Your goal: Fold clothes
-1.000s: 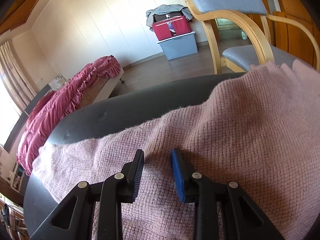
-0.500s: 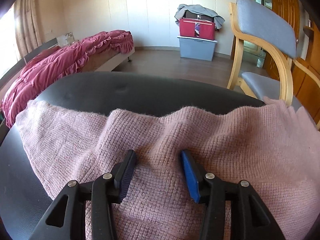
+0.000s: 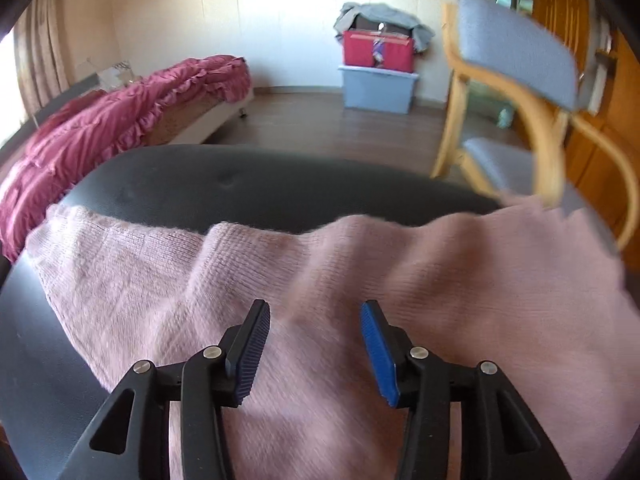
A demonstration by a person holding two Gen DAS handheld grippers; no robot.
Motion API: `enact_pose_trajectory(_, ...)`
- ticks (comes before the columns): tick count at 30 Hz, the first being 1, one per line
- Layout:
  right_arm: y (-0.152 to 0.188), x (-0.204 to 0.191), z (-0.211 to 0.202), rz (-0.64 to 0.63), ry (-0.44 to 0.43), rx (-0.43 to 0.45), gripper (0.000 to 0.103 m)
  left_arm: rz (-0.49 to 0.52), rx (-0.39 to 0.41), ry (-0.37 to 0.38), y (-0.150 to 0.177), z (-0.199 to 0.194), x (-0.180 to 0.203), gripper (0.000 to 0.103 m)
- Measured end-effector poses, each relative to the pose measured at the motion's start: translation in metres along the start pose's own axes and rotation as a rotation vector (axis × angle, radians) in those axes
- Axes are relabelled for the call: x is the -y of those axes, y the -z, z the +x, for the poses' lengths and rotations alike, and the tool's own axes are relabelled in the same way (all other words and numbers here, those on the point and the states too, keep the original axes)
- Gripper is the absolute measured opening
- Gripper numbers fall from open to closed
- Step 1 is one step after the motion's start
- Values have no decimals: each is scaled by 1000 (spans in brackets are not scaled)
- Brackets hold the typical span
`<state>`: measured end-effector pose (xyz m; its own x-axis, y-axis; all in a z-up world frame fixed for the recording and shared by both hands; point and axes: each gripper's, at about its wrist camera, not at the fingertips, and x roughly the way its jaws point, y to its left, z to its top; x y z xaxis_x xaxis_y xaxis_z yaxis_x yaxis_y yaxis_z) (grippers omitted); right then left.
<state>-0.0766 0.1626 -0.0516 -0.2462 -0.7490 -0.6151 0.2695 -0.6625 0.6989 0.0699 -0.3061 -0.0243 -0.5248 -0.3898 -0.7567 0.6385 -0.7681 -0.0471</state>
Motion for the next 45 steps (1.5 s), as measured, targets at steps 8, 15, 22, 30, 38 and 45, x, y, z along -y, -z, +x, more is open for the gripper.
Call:
enact_pose_trajectory(8, 17, 5, -14, 115, -101, 27, 67, 123, -12, 297, 54, -52, 53, 48)
enact_pose_trajectory(15, 26, -29, -5, -69, 57, 14, 14, 77, -61, 391, 78, -39, 54, 48)
enact_pose_trajectory(22, 41, -140, 17, -332, 17, 65, 14, -153, -51, 551, 78, -32, 13, 48)
enact_pose_trajectory(30, 123, -225, 123, -555, -34, -139, 14, -329, 3, 541, 82, -33, -17, 48)
enact_pose_trajectory(38, 177, -235, 142, -834, 96, -116, 38, -216, -10, 608, 75, -28, 8, 48)
enact_pose_trajectory(45, 183, -239, 123, -872, -76, -195, 59, -134, -65, 569, 71, -22, 25, 48)
